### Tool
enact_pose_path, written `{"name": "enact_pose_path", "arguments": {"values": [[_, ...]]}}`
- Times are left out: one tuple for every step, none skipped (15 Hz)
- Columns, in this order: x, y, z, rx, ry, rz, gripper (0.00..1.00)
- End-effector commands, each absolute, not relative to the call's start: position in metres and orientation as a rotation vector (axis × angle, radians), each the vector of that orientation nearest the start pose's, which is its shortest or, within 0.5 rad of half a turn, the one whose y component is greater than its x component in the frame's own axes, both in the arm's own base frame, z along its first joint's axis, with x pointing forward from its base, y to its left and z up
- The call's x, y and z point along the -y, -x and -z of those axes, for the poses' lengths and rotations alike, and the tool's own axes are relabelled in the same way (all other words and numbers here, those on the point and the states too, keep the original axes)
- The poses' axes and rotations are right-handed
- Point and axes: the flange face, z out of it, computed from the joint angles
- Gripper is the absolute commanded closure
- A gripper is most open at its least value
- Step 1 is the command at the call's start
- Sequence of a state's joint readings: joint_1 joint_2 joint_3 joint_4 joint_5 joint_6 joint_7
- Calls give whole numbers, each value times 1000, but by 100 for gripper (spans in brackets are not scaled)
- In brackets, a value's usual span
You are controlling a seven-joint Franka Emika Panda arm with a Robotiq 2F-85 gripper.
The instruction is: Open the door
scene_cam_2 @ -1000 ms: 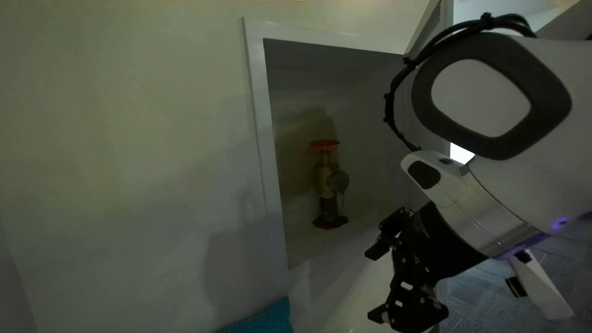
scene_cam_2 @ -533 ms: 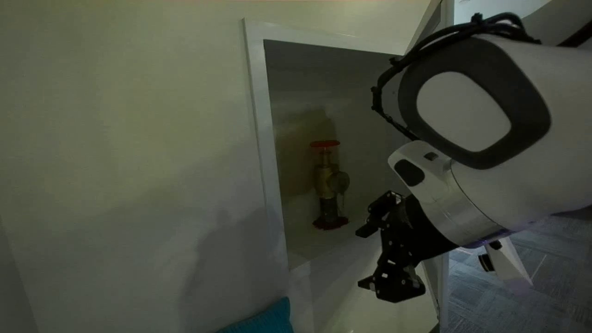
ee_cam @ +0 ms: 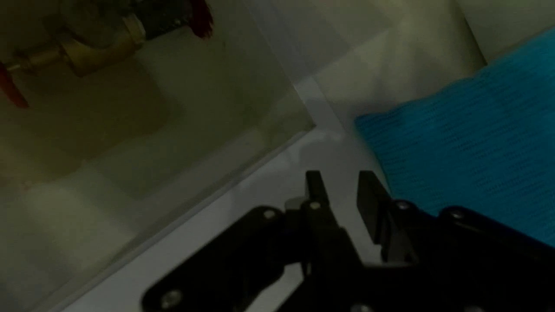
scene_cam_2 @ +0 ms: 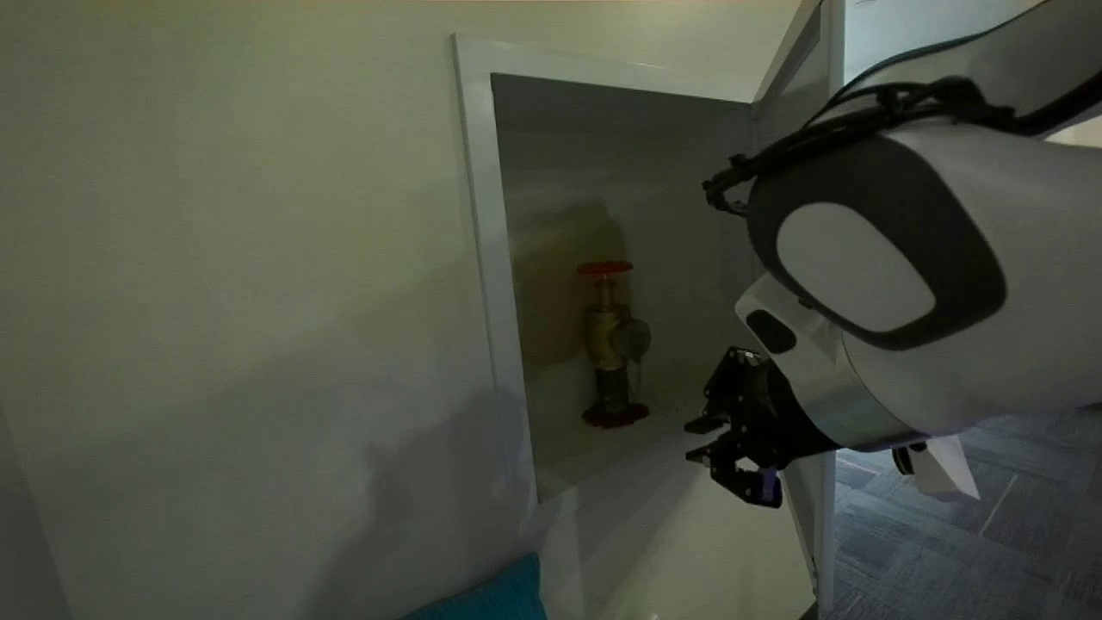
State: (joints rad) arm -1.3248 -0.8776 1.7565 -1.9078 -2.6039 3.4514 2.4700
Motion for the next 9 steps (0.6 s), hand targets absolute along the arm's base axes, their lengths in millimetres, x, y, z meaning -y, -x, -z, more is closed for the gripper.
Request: {"name": "enact_pose_path", "arguments": {"values": [[-297,-416,-294,-1173,-2050,-935,99],[-289,-414,-287,-1163,-2043,-906,100],[-280,-413,-281,-1156,-2037,-877,100],[-272,-412,-274,-1145,-2028,-849,100],[-264,-412,-269,-1139,-2015,-822,100],[-259,-413,-264,-1144,-1999,-797,100],[-254,-414,-261,-1148,-1983,-777,100],[-251,-416,-258,-1153,-1961,-760,100],[-247,-418,-255,-1157,-1949,-742,100]]}}
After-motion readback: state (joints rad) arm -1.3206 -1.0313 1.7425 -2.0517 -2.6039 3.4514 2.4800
